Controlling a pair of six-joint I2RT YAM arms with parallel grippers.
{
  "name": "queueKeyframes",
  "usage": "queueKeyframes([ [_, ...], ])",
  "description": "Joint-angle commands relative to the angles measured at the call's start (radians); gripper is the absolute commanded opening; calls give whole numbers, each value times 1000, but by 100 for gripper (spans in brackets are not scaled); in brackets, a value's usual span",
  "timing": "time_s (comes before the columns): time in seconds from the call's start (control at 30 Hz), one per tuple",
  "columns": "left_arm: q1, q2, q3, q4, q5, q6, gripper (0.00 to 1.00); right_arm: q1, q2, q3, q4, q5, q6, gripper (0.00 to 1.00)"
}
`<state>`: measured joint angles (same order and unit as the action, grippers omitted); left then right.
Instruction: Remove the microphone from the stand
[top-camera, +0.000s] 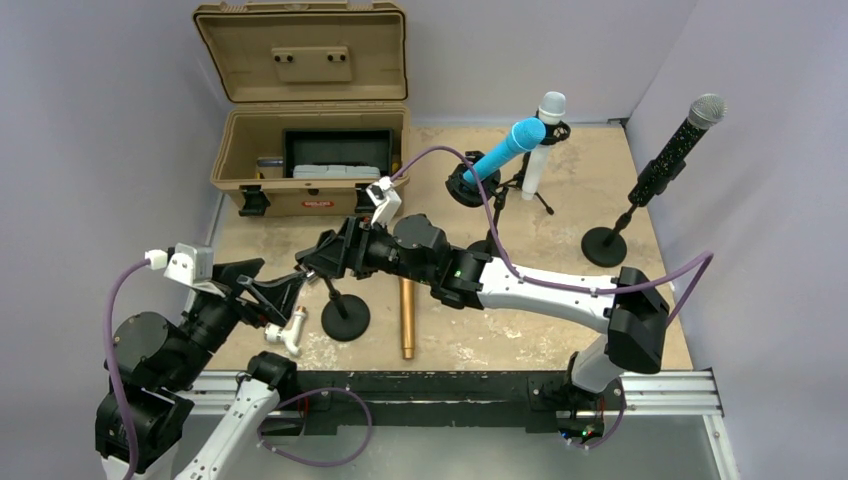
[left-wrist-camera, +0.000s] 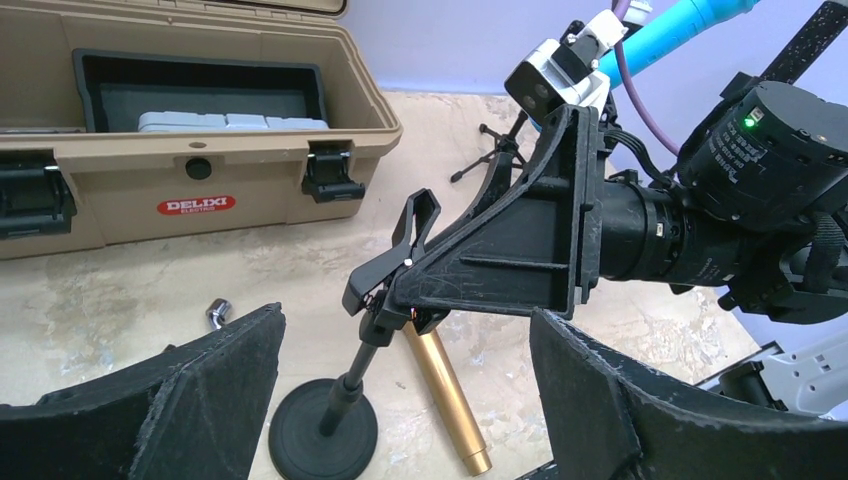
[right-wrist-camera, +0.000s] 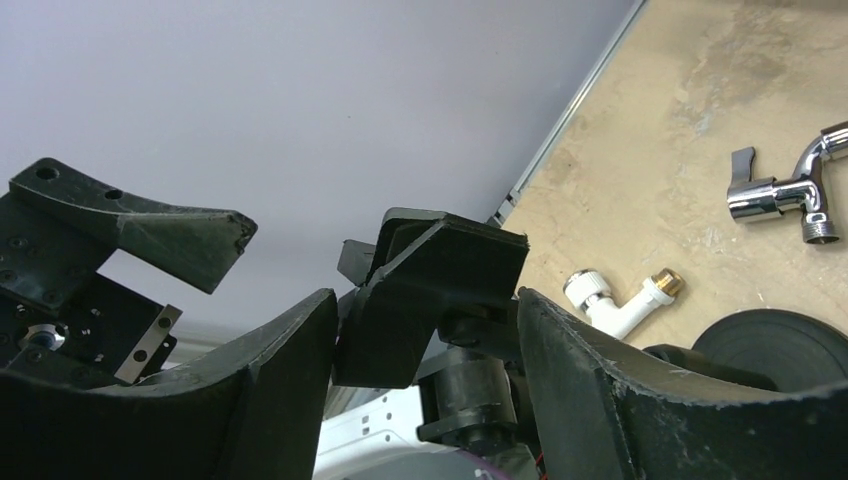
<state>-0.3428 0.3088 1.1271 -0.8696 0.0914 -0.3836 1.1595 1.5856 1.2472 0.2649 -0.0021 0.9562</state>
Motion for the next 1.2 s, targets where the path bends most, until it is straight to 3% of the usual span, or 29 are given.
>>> queueKeyframes([
  [0.0, -1, -8, -5, 23, -16, 13, 90, 2, 6, -14, 1, 48, -8, 62],
  [0.37, 0, -3, -25, 30, -13, 18, 90, 7, 33, -155, 17, 28, -5, 56],
  [0.67, -1, 10, -44, 62, 6, 4, 90, 11, 129, -200, 76, 10, -41, 56],
  [0.87, 0, 21, -44, 67, 16, 0, 90, 13, 140, -180, 53, 18, -98, 61],
  [1.17, -1, 32, -55, 85, 23, -4, 90, 33, -80, -187, 10, 101, -256, 80],
])
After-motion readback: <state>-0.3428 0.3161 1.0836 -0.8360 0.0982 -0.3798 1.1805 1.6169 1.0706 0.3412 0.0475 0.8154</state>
